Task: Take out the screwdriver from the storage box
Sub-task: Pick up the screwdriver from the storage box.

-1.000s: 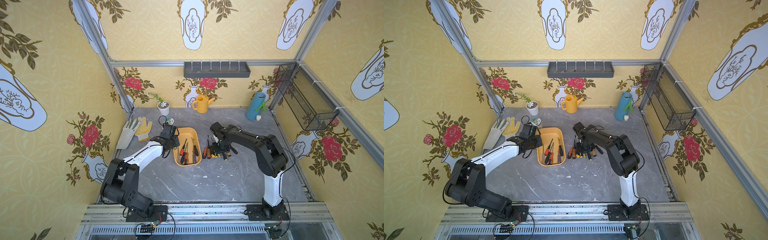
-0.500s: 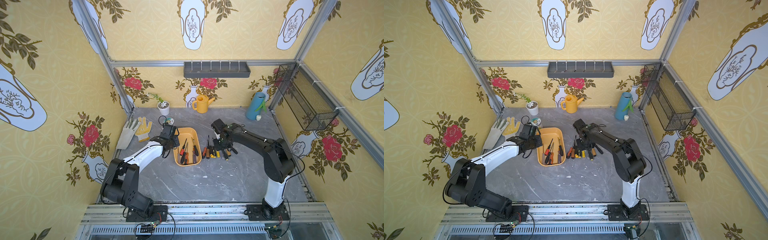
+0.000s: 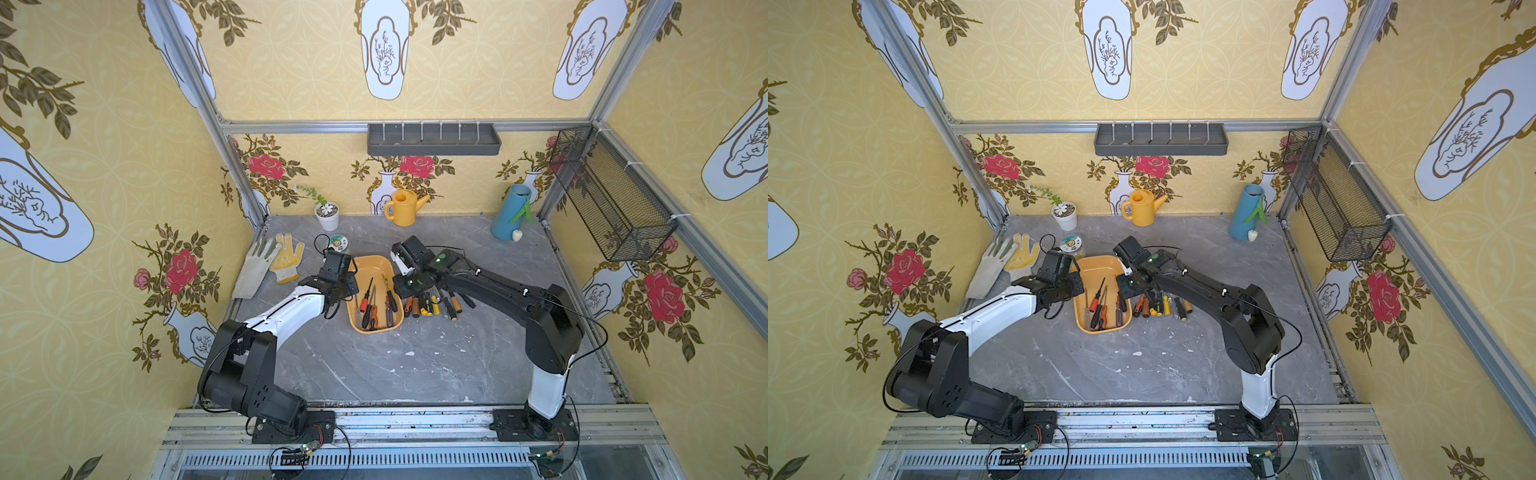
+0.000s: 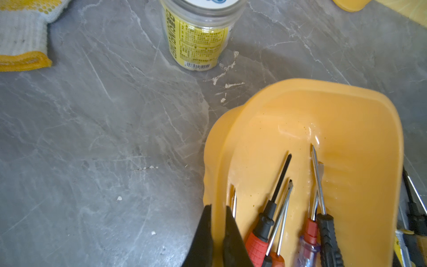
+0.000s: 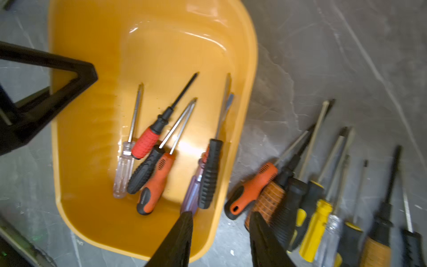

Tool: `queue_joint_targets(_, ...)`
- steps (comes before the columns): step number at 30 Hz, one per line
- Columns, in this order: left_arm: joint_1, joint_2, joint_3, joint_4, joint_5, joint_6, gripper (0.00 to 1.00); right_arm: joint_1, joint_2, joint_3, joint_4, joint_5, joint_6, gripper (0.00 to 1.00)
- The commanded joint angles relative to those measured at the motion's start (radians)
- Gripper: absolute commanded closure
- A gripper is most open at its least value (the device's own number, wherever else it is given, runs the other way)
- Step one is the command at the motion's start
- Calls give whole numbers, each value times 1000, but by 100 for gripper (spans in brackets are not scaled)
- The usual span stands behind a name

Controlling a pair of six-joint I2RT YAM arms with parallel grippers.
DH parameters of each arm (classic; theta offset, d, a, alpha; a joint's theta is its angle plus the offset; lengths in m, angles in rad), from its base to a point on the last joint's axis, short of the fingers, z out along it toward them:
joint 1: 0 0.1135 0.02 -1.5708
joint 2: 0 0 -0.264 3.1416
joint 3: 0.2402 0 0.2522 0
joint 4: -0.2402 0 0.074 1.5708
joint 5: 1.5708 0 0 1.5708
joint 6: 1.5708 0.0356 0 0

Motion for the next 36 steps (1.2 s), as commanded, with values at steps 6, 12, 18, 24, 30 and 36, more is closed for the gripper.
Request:
queue_joint_targets(6, -1, -10, -7, 78, 13, -31, 100, 52, 100, 44, 78, -138, 64, 57)
queue_joint_targets(12, -1, -9, -7, 80, 8, -30, 100, 66, 168, 58, 87, -165, 132, 58)
queue_joint_targets(18, 0, -20, -10, 81, 4, -27, 100, 67, 211, 41, 127, -168, 191, 60)
queue_joint_targets(24, -1, -27, -11, 79, 4, -26, 100, 79, 248, 58, 141, -176, 201, 61)
queue_joint_targets(30, 0, -26, -10, 78, 3, -25, 100, 82, 295, 112, 59, -113, 190, 66)
queue_joint_targets(36, -1, -21, -10, 77, -1, -22, 100, 79, 284, 109, 29, -54, 195, 70)
